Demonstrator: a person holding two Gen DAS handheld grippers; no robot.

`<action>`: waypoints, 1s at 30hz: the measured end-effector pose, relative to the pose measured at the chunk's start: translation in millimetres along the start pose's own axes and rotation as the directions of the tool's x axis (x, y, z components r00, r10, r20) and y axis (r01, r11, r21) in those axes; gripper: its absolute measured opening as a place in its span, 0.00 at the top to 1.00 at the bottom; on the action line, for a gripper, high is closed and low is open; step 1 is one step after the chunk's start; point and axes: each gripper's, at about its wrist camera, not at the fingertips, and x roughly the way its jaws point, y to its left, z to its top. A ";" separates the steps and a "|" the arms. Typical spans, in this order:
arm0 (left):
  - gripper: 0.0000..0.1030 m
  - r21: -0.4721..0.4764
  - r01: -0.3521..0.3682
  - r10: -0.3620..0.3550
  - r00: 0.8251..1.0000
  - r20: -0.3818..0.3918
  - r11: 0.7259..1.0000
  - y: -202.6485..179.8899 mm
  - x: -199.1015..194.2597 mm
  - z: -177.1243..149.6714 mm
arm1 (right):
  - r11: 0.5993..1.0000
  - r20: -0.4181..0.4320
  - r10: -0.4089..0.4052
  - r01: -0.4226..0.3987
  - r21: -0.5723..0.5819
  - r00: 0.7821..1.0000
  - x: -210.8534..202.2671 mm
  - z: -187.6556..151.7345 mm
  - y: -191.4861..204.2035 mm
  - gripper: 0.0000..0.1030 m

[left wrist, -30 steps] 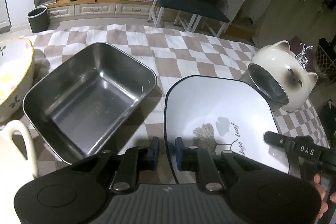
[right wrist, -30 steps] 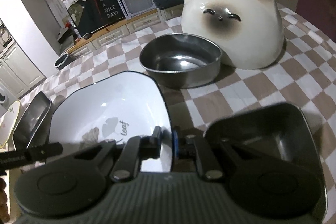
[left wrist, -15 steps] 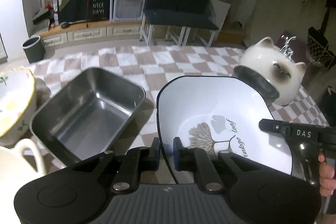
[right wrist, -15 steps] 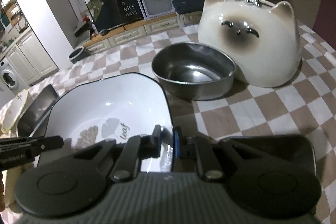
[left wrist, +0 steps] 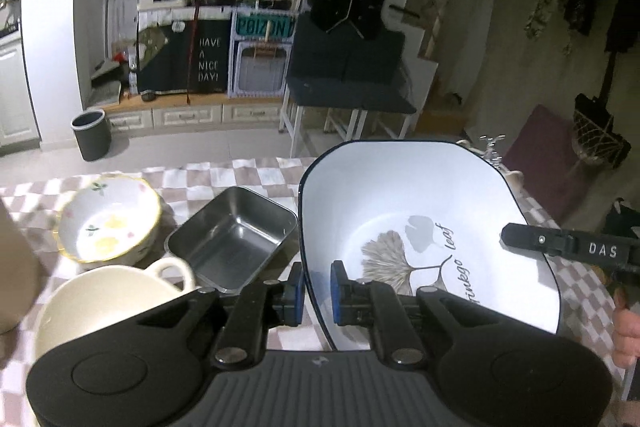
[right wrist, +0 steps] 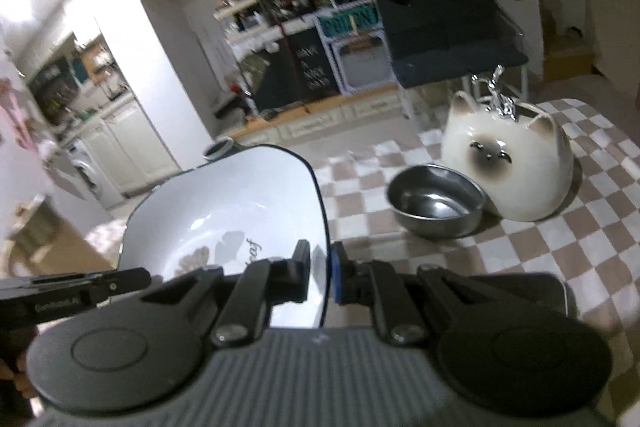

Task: Organize plates and bowls
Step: 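Carry the white plate with both tools and lower it onto the tablecloth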

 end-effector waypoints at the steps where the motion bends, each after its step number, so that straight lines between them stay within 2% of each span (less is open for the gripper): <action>1: 0.87 0.000 0.001 -0.001 1.000 0.006 1.000 -1.4 -10.9 -3.7 | 1.000 0.006 0.017 -0.017 0.001 1.000 -8.8 -0.6 3.5 0.87; 7: 0.87 -0.029 0.011 -0.012 1.000 -0.010 1.000 -2.3 -59.1 -38.0 | 0.996 0.009 0.088 -0.088 0.016 0.996 -50.2 -16.3 13.6 0.87; 13: 0.86 0.016 0.000 0.001 0.999 -0.042 1.000 -12.3 -79.8 -70.0 | 0.995 -0.074 0.076 -0.071 0.064 0.994 -59.2 -38.4 12.6 0.87; 16: 0.86 0.042 0.023 -0.019 0.996 -0.091 0.999 -16.9 -74.8 -85.1 | 0.997 -0.126 0.036 -0.026 0.079 0.991 -66.4 -55.1 9.9 0.87; 21: 0.84 0.027 0.045 -0.040 0.986 -0.162 0.999 -14.4 -56.0 -105.9 | 0.998 -0.205 -0.026 0.036 0.045 0.978 -61.2 -65.7 6.3 0.87; 23: 0.84 0.008 0.044 -0.042 0.983 -0.180 0.999 -13.0 -48.3 -111.0 | 0.998 -0.221 -0.046 0.052 0.023 0.974 -63.7 -76.1 6.2 0.88; 30: 0.82 -0.086 0.039 -0.057 0.973 -0.223 0.996 -4.1 -22.4 -118.6 | 0.997 -0.236 -0.078 0.078 -0.007 0.969 -61.4 -80.9 10.4 0.90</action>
